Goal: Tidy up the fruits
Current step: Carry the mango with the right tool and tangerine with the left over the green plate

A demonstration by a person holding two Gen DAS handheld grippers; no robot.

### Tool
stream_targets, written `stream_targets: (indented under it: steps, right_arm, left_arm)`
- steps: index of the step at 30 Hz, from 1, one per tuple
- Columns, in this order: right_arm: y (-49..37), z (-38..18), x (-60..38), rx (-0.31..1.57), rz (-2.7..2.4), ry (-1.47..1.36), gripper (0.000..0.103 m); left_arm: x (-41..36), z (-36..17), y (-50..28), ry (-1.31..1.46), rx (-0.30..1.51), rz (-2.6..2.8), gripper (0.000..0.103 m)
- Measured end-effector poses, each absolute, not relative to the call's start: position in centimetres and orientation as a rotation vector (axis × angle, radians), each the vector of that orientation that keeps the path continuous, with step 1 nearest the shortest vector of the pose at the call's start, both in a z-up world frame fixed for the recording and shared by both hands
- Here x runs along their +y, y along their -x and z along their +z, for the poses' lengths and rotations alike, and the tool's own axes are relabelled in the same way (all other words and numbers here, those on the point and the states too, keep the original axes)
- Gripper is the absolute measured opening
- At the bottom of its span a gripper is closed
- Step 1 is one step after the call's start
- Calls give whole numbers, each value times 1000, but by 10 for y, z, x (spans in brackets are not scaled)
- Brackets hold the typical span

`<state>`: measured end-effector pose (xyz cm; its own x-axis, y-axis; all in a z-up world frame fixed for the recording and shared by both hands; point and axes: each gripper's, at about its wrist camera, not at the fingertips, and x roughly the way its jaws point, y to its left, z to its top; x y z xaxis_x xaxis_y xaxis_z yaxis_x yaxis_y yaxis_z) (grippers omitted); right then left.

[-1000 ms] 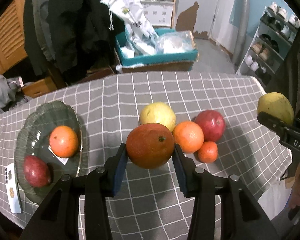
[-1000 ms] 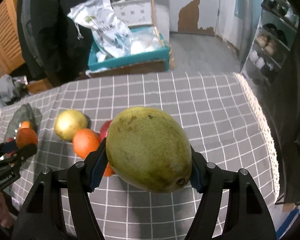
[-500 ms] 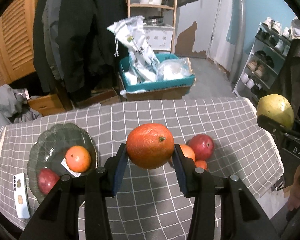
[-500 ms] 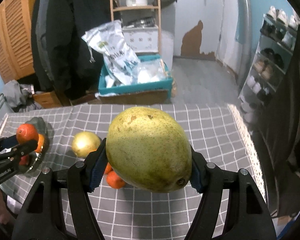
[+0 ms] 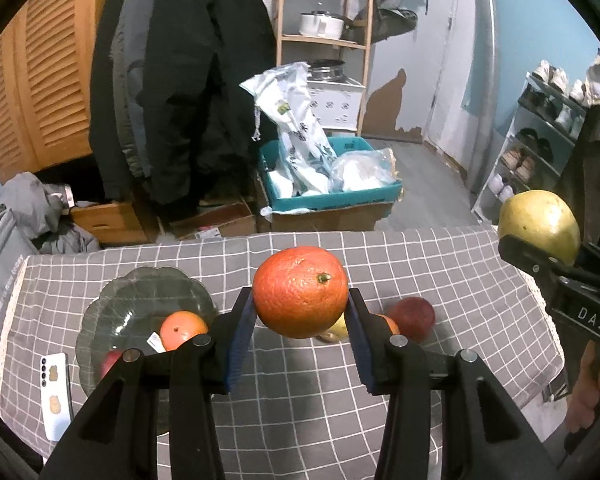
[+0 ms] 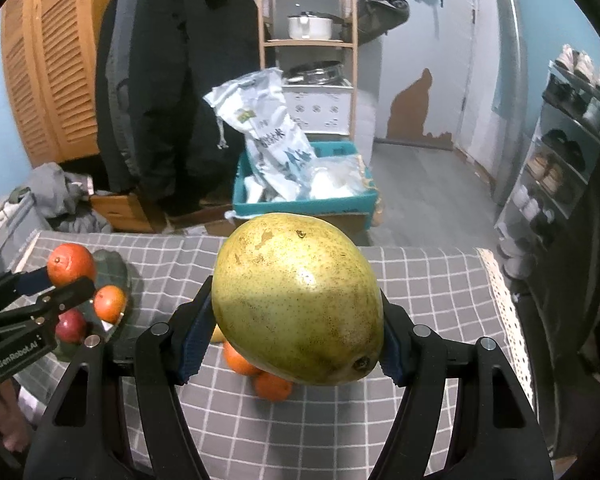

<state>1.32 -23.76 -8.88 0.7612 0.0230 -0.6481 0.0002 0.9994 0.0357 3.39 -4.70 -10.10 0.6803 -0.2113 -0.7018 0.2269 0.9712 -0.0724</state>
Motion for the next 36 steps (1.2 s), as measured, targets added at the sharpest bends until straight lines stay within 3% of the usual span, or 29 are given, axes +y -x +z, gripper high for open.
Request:
stream_targets:
  steps: [20,36]
  right_arm:
    - [-62,-85,-131,723,214,22,70]
    - [-107,-115,-47,847,396,18,70]
  left_arm:
    - [50,-100,-41,73,775,-85,46]
    - [125,-121,-56,132,830,54,46]
